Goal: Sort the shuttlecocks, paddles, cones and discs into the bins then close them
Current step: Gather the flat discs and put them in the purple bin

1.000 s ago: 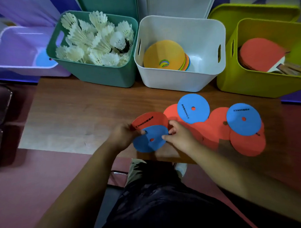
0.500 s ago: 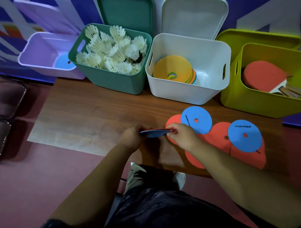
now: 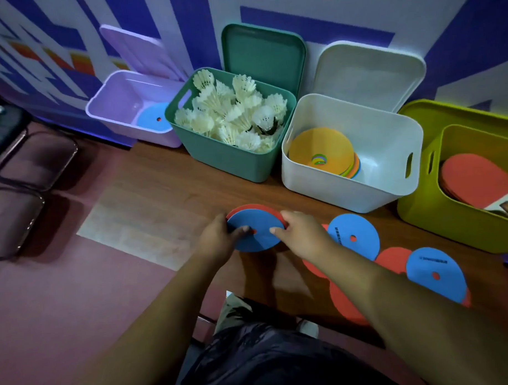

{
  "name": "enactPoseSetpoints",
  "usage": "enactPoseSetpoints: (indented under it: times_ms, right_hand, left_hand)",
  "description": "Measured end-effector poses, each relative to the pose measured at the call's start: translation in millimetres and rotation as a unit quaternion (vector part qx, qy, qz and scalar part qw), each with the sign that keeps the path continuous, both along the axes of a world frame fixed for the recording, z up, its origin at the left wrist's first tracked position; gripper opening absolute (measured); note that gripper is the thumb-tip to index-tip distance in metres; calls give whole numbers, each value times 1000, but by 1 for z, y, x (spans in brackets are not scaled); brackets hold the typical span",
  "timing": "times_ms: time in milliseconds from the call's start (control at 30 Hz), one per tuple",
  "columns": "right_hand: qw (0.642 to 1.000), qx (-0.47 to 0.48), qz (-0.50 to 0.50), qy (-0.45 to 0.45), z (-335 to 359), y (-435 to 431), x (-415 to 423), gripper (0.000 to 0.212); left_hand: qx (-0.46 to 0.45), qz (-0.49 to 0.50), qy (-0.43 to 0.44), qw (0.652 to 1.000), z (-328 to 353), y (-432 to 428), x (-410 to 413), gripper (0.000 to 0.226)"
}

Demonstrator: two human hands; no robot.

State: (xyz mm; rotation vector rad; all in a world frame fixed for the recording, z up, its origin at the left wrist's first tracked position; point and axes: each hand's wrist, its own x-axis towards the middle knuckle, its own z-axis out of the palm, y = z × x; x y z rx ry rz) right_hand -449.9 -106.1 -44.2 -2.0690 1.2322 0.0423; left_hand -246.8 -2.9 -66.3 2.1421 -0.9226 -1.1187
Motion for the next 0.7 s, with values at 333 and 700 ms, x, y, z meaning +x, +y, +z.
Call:
enactPoseSetpoints:
  times_ms: [333, 700]
  right_hand:
    - [997, 54, 31, -36, 40, -30, 96, 29]
    - [990, 108, -43, -81, 88, -49, 210, 37]
  left_hand:
    - [-49, 168, 136, 975, 39, 3, 93, 26]
    - [-142, 260, 249, 922, 71, -7, 203, 21]
